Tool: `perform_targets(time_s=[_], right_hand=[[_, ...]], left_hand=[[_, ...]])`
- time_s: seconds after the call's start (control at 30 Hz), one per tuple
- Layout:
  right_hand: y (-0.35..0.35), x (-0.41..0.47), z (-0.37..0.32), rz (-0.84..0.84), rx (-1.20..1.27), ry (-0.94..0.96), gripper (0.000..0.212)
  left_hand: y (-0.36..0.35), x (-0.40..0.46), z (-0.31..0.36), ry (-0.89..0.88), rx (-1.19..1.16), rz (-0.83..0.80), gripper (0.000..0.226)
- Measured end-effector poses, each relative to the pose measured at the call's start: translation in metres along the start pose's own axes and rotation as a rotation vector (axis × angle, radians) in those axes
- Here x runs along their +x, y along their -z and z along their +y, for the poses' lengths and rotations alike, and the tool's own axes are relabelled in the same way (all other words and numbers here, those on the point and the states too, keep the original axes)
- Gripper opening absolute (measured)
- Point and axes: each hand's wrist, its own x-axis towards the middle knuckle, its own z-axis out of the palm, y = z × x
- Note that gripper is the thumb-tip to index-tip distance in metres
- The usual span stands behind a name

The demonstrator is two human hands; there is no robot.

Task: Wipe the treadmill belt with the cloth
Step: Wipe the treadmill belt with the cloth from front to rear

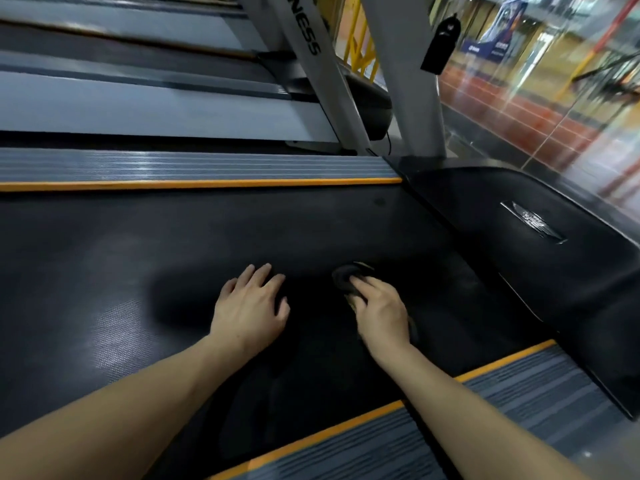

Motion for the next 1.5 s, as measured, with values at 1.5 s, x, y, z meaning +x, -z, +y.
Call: perform_targets(time_s=[1.5], right_hand=[[-0.12,0.225,-0.127,-0.215,-0.007,0.219,0.039]], left_hand=[[0.024,0.13,-0.192,0.102,0.109,0.187,0.058]])
